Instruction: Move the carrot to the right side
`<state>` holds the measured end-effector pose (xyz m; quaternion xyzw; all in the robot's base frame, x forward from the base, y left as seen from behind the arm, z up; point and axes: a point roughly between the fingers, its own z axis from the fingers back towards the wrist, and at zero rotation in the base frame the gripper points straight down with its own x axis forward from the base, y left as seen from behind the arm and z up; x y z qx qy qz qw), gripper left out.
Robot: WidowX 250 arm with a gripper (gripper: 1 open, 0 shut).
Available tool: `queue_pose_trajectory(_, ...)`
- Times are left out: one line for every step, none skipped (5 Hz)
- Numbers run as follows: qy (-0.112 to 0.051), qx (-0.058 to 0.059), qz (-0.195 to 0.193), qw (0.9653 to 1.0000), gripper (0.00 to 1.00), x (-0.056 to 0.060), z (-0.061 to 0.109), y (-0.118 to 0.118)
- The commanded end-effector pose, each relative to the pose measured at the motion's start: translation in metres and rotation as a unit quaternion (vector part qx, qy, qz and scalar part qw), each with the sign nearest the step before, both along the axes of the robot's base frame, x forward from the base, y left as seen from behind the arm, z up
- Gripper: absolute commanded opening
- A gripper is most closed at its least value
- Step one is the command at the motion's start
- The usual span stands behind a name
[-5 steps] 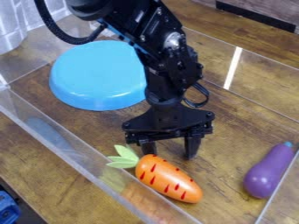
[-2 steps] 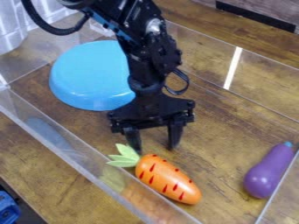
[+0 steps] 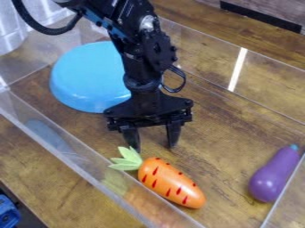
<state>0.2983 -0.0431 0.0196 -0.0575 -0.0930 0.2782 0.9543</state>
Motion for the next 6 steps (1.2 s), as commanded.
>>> queue_pose_trajectory(-0.003, 0.002, -0.034, 0.9994, 0.0, -0.006, -0.003, -0.008)
queue_pose_trajectory(-0.006, 0.002, -0.052, 0.9986, 0.0, -0.009, -0.003, -0.011)
queue_pose_trajectory(-0.008, 0.002, -0.063, 0.998, 0.0, -0.012, -0.002, -0.008)
queue_pose_trajectory(-0.01, 0.002, -0.074, 0.9972, 0.0, -0.016, -0.001, -0.006)
queue_pose_trajectory(-0.012, 0.004, -0.055, 0.9984, 0.0, -0.017, -0.001, -0.001)
queue_pose_trajectory(-0.014, 0.005, -0.034, 0.9993, 0.0, -0.018, -0.002, 0.004)
